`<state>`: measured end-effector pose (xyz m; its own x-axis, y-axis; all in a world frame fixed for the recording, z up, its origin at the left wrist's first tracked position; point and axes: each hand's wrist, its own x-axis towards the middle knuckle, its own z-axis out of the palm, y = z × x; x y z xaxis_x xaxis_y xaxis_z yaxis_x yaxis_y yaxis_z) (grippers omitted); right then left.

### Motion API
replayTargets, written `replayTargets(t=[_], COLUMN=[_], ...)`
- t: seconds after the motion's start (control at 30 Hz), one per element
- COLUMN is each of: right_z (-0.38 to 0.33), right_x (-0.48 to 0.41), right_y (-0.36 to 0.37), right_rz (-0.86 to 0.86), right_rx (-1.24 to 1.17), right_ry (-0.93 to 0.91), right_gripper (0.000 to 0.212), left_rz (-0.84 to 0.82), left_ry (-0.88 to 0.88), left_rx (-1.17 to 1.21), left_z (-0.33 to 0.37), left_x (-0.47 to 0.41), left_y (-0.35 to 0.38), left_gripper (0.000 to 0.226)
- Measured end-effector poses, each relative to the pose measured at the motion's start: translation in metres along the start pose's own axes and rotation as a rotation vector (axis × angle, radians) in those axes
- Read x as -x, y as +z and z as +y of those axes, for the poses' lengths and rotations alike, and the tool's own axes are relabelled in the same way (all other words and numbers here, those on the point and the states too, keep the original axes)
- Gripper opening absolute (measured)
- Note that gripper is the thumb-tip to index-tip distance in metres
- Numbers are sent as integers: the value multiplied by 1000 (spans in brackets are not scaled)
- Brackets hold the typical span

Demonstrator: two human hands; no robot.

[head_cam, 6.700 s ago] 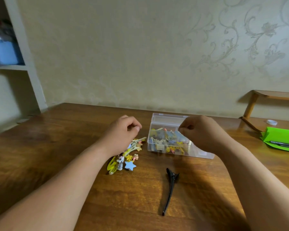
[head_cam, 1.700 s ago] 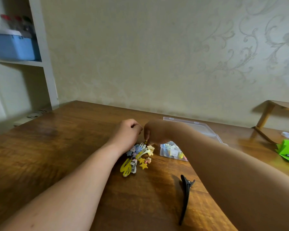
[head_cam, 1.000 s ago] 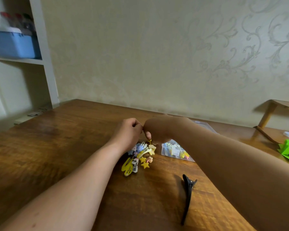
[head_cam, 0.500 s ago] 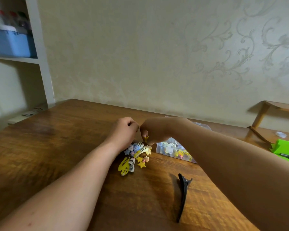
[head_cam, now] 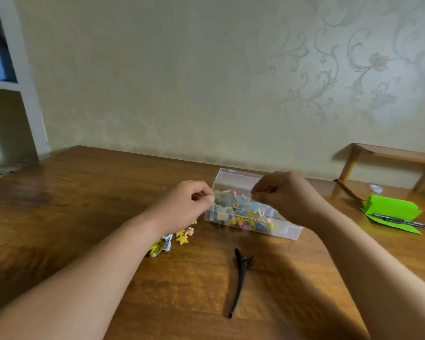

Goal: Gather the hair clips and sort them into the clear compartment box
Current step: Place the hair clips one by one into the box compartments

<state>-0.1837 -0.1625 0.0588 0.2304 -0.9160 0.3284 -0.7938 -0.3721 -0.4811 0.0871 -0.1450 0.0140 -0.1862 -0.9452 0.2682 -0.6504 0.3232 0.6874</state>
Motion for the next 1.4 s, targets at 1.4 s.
replayTargets(t=[1.4], right_z=[-125], right_x=[-39], right_y=[85], right_rz=[-480], right_rx=[711], right_ry=[-293], right_gripper=[23], left_rz=[295], left_ry=[-156], left_rx=[226], left_z=[-17], left_x=[-5], left_y=[-22], left_gripper=[26])
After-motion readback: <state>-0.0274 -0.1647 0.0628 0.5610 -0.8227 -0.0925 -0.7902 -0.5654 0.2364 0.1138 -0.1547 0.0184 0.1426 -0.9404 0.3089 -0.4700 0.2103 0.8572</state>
